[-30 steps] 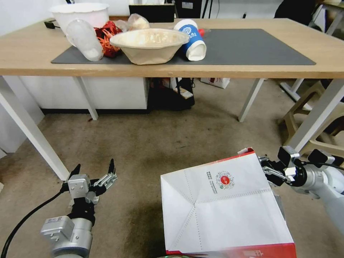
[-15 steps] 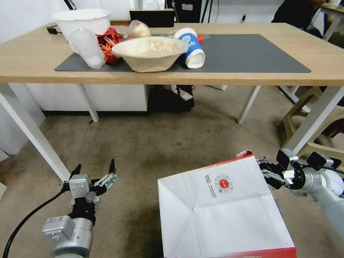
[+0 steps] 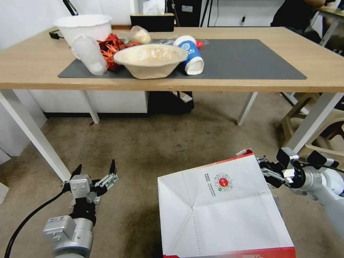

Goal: Pick up the food delivery bag from the floor and place it on the table.

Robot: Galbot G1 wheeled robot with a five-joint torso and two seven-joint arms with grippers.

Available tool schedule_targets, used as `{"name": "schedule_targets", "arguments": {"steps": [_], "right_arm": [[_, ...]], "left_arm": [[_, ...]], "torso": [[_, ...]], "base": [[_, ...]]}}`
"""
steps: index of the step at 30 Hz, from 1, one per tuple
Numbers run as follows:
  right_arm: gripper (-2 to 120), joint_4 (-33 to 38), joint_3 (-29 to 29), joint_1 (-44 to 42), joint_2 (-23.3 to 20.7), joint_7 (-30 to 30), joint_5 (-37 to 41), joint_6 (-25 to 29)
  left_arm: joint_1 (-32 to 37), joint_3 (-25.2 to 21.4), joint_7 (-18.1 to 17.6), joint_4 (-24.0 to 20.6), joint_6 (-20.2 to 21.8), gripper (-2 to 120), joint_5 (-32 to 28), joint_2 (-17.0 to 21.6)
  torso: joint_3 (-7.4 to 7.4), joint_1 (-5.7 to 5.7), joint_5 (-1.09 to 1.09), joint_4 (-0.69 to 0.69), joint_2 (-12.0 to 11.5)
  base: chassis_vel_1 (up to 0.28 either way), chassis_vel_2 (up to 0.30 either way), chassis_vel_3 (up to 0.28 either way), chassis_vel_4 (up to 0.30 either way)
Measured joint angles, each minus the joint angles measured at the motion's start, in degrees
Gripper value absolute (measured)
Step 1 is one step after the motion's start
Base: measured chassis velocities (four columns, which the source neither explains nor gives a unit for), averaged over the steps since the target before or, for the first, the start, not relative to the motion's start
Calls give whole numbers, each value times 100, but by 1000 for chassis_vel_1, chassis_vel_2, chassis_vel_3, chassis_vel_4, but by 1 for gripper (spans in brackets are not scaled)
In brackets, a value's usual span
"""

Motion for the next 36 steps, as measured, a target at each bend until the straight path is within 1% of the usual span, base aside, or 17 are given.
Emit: {"name": "schedule_targets", "arguments": {"steps": [2,8,12,13,22,27,30,36], "right_arm": [[0,4,0,0,2,2,0,0],[0,5,0,-2,2,6,5,0],[0,9,1,-5,9,5,13,0],[0,9,1,-5,9,5,13,0],[0,38,12,-27,13,7,48,0],[0,51,18,-53,12,14,49,0],[0,90,34,-110,20,22,49,1],[0,123,53,-151,55,43,51,10]], "left_arm": [[-1,3,-1,0,-3,100,0,-2],[1,-5,-1,1,-11,100,0,-2],[3,-13,-2,0,-12,100,1,-2],[3,-13,-2,0,-12,100,1,-2],[20,-16,4,-13,-14,100,8,-16],[23,-4,8,-13,-16,100,18,-23],[33,9,8,-13,-21,100,43,-38],[53,7,9,-33,-23,100,53,-41]], "torso": [[56,13,0,0,69],[136,41,0,0,177],[222,74,0,0,296],[222,74,0,0,296],[401,134,0,0,533],[458,156,0,0,612],[526,183,0,0,706],[611,226,0,0,835]], "base": [[0,0,0,0],[0,0,0,0],[0,0,0,0],[0,0,0,0],[0,0,0,0],[0,0,0,0],[0,0,0,0],[0,0,0,0]]}}
